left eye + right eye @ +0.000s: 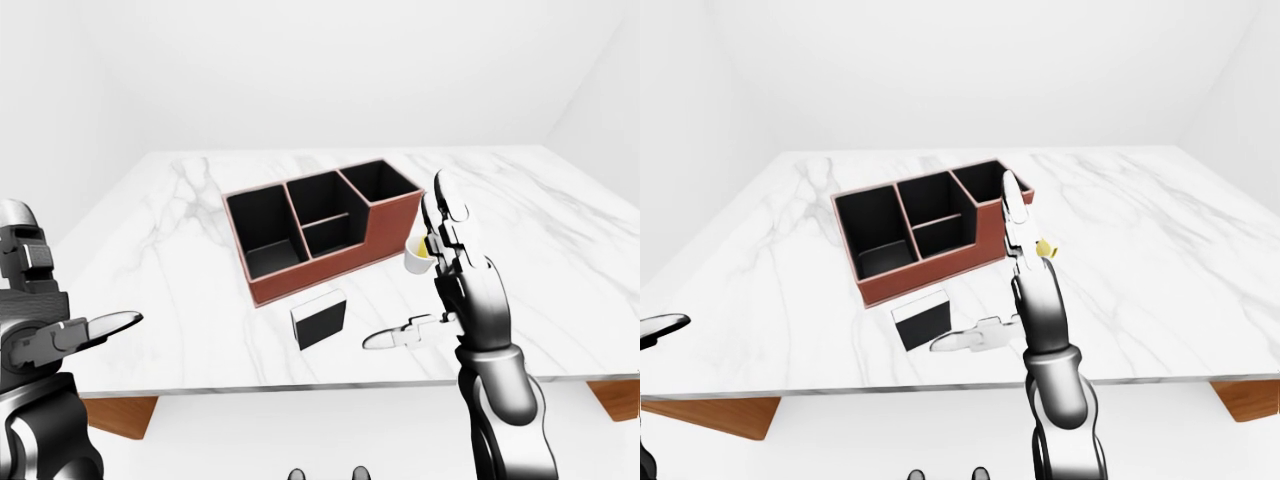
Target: Pick up the book and place it in the front compartment of the caddy.
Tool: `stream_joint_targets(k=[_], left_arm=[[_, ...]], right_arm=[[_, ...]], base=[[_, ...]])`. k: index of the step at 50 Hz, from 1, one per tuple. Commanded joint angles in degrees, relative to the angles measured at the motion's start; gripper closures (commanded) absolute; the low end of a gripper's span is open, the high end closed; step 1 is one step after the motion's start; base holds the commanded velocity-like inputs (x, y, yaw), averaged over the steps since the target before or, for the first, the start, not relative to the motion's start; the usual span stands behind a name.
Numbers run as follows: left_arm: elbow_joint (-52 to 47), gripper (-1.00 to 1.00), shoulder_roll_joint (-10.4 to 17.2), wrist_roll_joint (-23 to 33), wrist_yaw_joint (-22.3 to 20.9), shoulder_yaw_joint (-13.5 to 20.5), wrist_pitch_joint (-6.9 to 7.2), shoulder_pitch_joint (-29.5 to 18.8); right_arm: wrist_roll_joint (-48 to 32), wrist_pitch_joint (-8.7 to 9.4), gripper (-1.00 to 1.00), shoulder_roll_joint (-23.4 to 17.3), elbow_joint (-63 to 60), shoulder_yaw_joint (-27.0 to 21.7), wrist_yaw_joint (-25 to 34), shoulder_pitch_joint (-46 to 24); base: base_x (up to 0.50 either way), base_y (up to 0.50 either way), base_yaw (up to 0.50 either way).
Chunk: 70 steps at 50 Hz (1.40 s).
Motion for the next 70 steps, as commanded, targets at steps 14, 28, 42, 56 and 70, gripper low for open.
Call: stream_joint_targets(k=[14,28,42,56,70], left_arm=[[-0.12,-1.00,0.55,-0.97,0.31,0.79,0.00,-0.19],[-1.20,-1.00,1.11,-2.46,1.32,1.63,0.00,-0.34],[-1.61,-1.00,1.17,-2.83,1.31,2.04,0.00,-0.21],[-1.29,-1.00,1.42,-3.13,1.40,2.37,0.00,-0.34],[-1.34,-1.00,1.51,-3.25,1.61,2.28,0.00,-0.45]], right_arm=[[-0.44,0.00,-1.00,-0.11,-1.09,0.57,0.10,0.87],[-6.10,0.00,-1.00,-1.60,-3.97,2.84,3.82,0.66],[-5.09,0.00,-1.00,-0.31,-6.49,2.49,3.75,0.84],[-11.15,0.00,-1.00,-3.65,-18.57,5.22,9.11,-1.38],[-38.92,0.00,-1.00,6.21,-18.69,4.45,32.01,-1.21]], base=[[0.50,0.00,0.00],[0.50,0.00,0.00],[0.36,0.00,0.00],[0.00,0.00,0.00],[0.00,0.00,0.00]])
